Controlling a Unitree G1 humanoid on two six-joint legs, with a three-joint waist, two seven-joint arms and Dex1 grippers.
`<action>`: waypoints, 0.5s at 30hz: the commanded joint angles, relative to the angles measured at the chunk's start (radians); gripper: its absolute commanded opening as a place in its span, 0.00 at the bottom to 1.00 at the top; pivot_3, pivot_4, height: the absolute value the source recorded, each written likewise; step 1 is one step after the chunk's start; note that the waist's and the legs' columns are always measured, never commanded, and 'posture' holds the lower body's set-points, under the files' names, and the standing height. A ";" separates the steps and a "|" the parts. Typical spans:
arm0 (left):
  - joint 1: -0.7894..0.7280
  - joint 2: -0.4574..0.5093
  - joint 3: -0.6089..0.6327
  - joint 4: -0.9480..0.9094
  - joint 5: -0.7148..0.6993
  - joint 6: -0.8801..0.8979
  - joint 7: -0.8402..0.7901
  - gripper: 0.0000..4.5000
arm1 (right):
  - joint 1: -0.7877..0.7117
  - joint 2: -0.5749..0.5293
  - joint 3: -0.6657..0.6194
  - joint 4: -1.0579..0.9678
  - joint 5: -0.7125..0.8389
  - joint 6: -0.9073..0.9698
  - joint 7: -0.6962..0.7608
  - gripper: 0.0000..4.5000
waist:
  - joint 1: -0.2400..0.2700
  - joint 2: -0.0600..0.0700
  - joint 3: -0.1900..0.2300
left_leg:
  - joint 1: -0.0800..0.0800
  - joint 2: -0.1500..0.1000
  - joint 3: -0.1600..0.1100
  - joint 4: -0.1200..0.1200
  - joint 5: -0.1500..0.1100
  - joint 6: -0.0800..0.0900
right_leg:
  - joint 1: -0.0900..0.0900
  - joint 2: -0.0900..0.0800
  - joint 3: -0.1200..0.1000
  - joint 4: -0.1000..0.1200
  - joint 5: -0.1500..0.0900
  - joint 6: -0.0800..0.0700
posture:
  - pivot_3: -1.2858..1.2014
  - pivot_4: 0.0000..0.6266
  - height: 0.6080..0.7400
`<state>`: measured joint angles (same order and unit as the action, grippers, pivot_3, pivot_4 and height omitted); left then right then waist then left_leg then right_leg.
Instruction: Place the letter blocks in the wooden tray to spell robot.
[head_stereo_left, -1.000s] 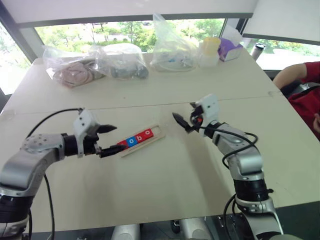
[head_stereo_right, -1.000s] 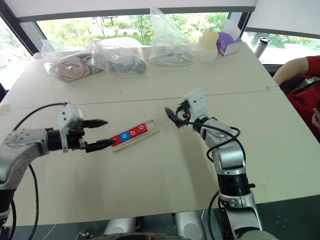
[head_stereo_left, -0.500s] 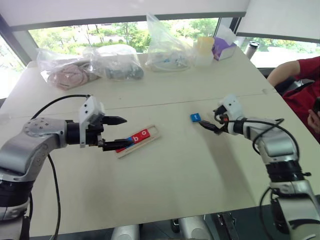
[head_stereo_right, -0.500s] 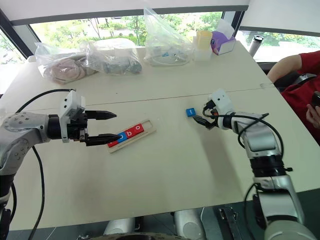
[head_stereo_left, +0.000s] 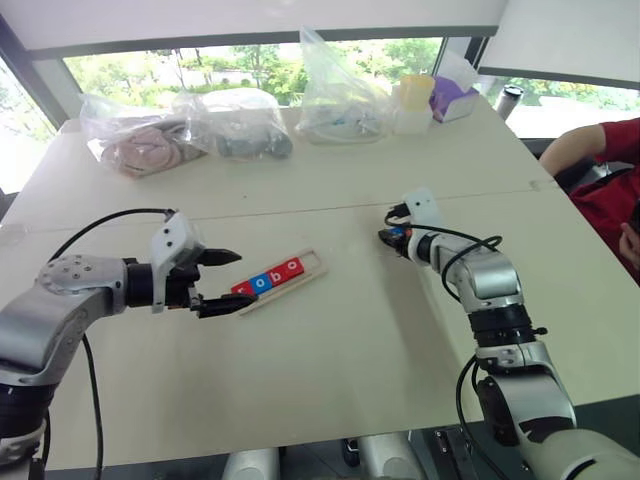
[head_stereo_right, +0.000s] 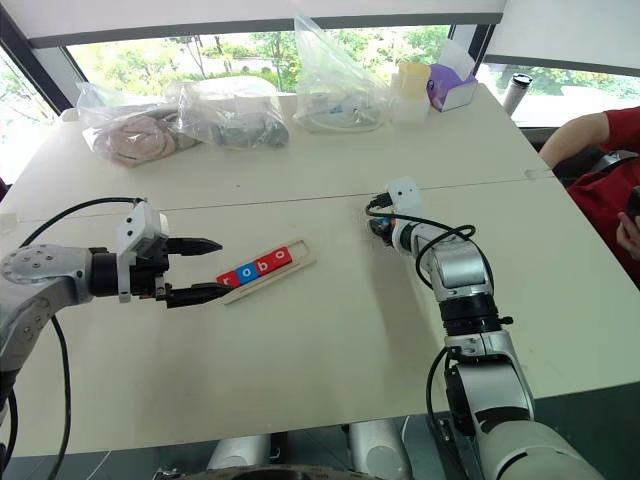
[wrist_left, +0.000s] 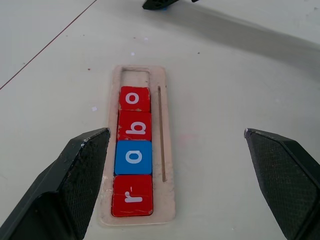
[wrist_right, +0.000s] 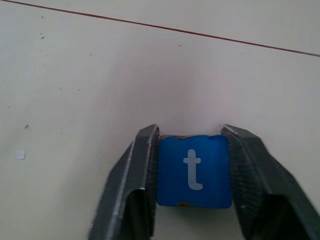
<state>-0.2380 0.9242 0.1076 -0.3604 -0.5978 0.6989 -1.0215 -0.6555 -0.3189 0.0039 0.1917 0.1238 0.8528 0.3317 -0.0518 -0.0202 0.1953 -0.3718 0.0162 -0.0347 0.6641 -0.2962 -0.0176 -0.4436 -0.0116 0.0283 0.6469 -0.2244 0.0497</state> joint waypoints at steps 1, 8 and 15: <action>-0.003 0.006 0.014 -0.017 0.013 -0.028 0.002 1.00 | 0.045 0.022 -0.003 -0.086 0.000 0.057 -0.037 0.27 | 0.004 0.000 0.000 | 0.000 0.000 0.000 0.000 0.000 0.000 | 0.000 0.000 0.000 0.000 0.000 0.000 | 0.52 0.24 1.00; -0.028 -0.008 -0.019 0.015 0.033 -0.052 -0.008 1.00 | 0.056 0.270 -0.200 -0.440 0.058 0.404 -0.244 0.27 | 0.007 0.000 0.000 | 0.000 0.000 0.000 -0.001 0.000 0.000 | -0.001 0.000 0.000 0.000 0.000 0.000 | 0.52 0.24 1.00; -0.077 -0.039 -0.069 0.083 0.064 -0.094 -0.031 1.00 | 0.138 0.418 -0.159 -0.737 0.027 0.714 -0.337 0.27 | 0.010 0.001 0.000 | -0.001 0.000 -0.002 -0.001 0.000 0.000 | -0.001 -0.001 -0.003 0.000 -0.001 -0.001 | 0.52 0.24 1.00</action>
<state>-0.2899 0.8915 0.0472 -0.2769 -0.5462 0.6345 -1.0439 -0.5265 0.0927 -0.1628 -0.4882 0.1582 1.5328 0.0092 -0.0413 -0.0190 0.1952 -0.3732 0.0161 -0.0367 0.6630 -0.2962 -0.0176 -0.4449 -0.0135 0.0259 0.6463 -0.2251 0.0485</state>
